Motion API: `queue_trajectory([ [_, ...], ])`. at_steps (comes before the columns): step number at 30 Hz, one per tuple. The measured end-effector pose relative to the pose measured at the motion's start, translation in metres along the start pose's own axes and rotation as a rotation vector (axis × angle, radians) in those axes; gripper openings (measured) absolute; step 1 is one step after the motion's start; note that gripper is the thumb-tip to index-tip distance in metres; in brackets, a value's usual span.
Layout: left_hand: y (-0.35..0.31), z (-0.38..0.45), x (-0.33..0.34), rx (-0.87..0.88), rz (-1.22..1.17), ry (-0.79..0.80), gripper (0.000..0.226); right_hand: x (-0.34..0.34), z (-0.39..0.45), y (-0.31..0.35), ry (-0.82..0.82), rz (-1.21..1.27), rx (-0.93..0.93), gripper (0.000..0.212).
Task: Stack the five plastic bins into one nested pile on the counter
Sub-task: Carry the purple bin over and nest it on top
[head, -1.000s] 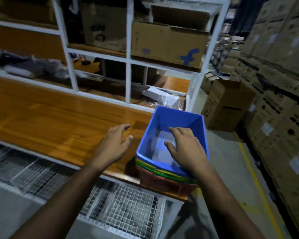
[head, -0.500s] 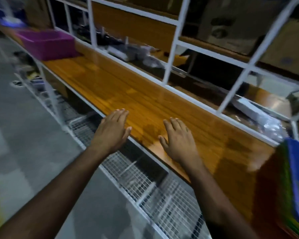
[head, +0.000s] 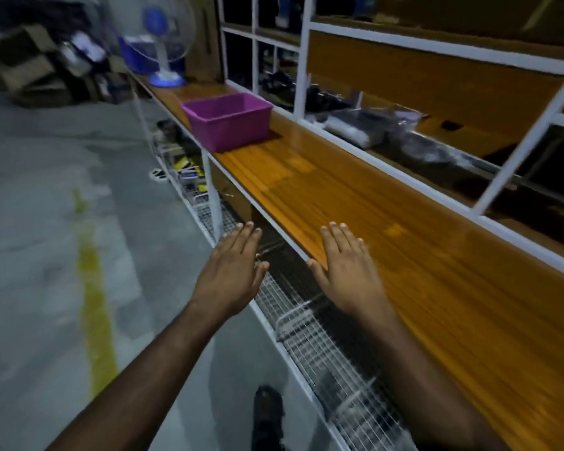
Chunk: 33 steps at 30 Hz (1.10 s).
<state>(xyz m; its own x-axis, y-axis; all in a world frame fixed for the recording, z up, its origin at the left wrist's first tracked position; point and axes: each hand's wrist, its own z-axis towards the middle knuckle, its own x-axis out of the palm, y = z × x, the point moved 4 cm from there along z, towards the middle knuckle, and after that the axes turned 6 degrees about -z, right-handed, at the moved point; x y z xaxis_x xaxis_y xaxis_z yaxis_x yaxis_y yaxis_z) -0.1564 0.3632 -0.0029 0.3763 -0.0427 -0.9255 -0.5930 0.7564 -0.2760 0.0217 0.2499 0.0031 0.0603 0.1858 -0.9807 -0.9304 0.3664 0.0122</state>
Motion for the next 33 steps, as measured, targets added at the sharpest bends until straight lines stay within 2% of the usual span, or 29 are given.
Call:
queue_trajectory([
  [5,0.083,0.077,0.008,-0.021,0.018,-0.001,0.069,0.036,0.110,0.032,0.016,0.035,-0.027,0.074],
  [7,0.140,0.138,0.021,-0.052,0.028,0.036,0.070,0.068,0.190,0.047,0.043,0.075,0.011,0.074],
  [10,0.164,0.168,0.020,-0.039,0.029,0.043,0.070,0.072,0.229,0.055,0.044,0.071,-0.010,0.073],
  [15,0.249,0.281,0.011,-0.027,0.027,0.027,0.067,0.083,0.363,0.084,0.025,0.083,-0.012,0.069],
  [22,0.336,0.421,0.003,0.047,0.038,-0.006,0.069,0.097,0.500,0.099,-0.060,0.060,0.042,0.063],
  [27,0.377,0.541,0.005,0.153,-0.004,0.024,0.065,0.115,0.589,0.115,-0.084,0.147,0.160,0.060],
  [31,0.403,0.627,0.019,0.243,-0.091,0.165,0.053,0.127,0.655,0.122,-0.090,0.332,0.359,0.056],
  [33,0.416,0.658,0.023,0.291,-0.142,0.175,0.048,0.130,0.678,0.125,-0.136,0.423,0.463,0.050],
])
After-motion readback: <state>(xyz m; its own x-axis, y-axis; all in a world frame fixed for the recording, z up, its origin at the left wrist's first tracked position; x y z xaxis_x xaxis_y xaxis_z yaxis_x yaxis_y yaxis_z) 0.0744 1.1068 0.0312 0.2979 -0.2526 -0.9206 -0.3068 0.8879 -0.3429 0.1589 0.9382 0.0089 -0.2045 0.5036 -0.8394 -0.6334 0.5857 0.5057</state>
